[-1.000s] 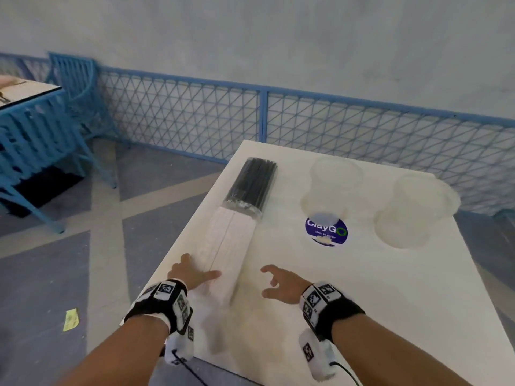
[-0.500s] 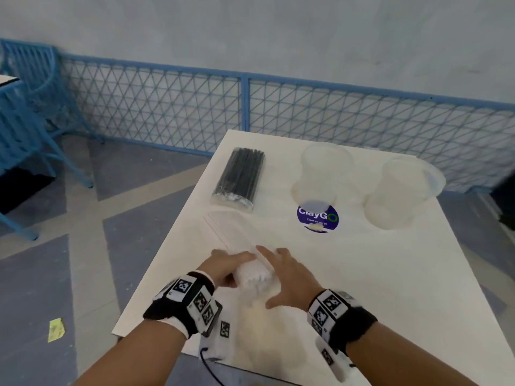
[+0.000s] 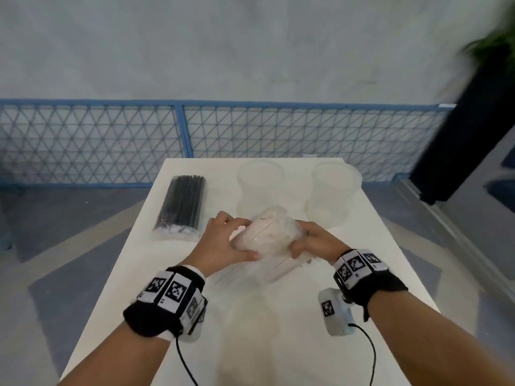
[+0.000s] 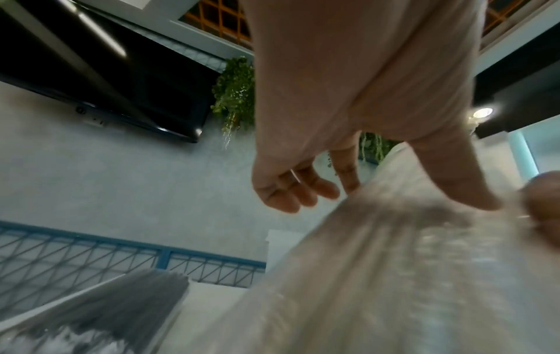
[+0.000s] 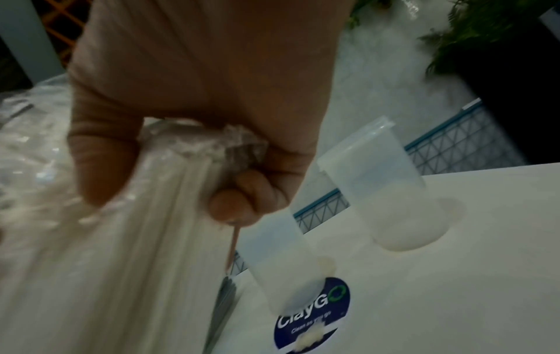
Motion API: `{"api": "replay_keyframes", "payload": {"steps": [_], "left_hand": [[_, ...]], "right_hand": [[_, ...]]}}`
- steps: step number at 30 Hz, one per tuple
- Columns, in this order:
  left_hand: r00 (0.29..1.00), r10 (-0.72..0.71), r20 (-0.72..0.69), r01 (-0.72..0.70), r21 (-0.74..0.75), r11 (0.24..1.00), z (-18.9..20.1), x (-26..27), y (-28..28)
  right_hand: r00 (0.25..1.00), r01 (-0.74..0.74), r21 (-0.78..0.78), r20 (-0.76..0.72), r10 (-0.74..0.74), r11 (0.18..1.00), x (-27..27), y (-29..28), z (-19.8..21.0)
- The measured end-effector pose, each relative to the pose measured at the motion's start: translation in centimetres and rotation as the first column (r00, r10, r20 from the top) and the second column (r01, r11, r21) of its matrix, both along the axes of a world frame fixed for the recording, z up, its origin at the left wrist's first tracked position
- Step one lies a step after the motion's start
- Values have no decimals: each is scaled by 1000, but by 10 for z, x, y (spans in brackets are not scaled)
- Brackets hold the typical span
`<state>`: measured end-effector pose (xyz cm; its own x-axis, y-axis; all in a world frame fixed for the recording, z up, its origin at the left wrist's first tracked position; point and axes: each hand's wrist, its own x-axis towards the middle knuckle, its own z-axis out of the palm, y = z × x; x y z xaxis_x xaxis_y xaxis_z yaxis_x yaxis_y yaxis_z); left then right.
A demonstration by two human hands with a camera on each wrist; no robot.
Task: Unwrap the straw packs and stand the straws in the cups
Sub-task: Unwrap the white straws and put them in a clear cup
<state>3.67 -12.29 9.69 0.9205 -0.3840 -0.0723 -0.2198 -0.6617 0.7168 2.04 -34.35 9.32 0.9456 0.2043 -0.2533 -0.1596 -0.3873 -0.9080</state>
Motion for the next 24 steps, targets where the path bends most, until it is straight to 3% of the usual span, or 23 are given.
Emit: {"api": "replay_keyframes", "payload": {"steps": [4, 8, 10, 12, 17, 20, 22, 24], "left_hand": [[956, -147, -254, 138, -55, 989, 4, 15, -33], [966, -50, -255, 18, -130, 991, -3, 29, -62], [965, -8, -264, -36, -164, 986, -6, 36, -70], [960, 4, -281, -55, -173, 983, -10, 42, -79], [953, 24, -302, -72, -151, 986, -19, 54, -95], [940, 39, -339, -78, -103, 992, -22, 58, -102], [927, 11, -374, -55, -108, 993, -22, 60, -107], [913, -26, -407, -22, -111, 994, -19, 61, -111]], "right_hand": [[999, 14, 67, -38, -11, 998, 6, -19, 3], [987, 128, 142, 84, -140, 982, 15, -42, 0], [959, 71, -137, 283, -29, 988, 18, -54, -7], [917, 16, -400, 371, 146, 917, 21, -67, -15], [840, 46, -503, 487, 239, 863, 29, -89, -27], [868, 158, -395, 492, 63, 905, 38, -101, -32], [902, 230, -189, 410, -136, 955, 45, -107, -31], [911, 311, 9, 282, -301, 950, 52, -114, -29]]}}
